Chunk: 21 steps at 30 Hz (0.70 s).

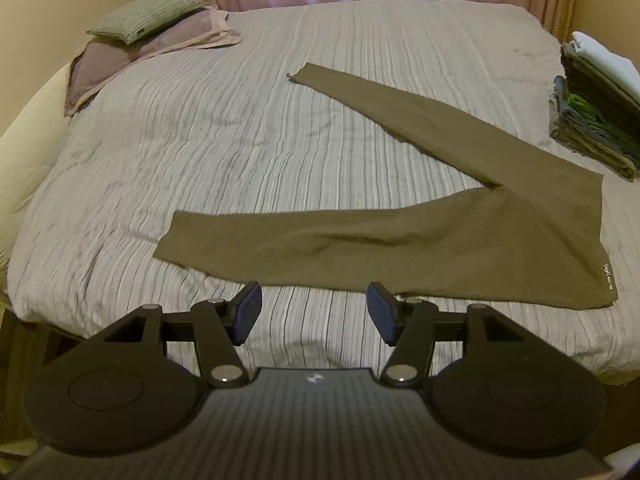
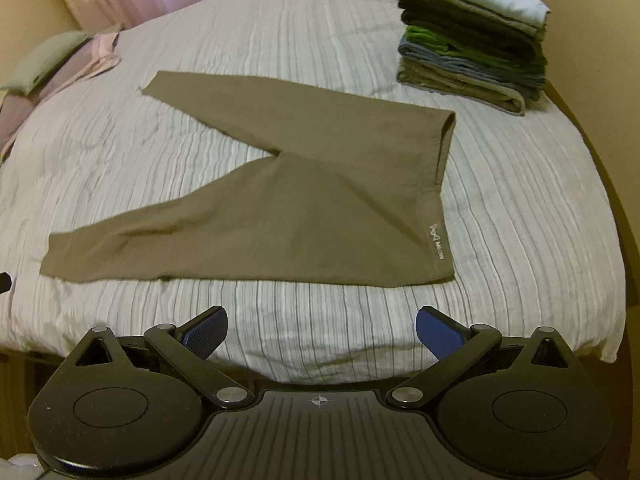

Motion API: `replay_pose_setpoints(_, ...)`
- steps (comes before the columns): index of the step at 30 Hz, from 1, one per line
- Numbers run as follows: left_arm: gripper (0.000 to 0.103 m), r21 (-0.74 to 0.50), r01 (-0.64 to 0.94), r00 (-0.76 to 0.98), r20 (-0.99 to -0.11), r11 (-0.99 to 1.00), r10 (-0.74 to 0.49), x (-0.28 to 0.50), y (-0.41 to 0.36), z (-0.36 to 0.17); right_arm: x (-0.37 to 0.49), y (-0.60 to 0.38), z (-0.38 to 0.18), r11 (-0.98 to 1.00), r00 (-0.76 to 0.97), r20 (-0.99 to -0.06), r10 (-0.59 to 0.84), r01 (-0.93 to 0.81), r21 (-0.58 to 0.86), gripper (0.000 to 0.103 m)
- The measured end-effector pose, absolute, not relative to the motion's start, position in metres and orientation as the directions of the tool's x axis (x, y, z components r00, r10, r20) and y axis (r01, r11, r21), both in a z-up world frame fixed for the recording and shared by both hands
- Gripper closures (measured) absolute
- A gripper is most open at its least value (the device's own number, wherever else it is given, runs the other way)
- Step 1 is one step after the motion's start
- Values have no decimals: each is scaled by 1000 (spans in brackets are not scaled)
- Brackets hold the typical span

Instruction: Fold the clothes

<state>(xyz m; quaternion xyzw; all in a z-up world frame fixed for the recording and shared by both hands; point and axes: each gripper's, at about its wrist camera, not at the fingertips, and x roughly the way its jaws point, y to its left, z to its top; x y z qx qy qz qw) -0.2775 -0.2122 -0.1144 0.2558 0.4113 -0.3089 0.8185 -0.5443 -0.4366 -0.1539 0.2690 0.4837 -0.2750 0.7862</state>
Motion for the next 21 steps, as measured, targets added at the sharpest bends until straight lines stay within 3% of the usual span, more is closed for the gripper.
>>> replay_pose_setpoints(21, 45, 202, 675, 488, -843, 710, -225, -294, -199, -123, -540, -433, -172, 767, 368, -925, -89, 618, 172, 0)
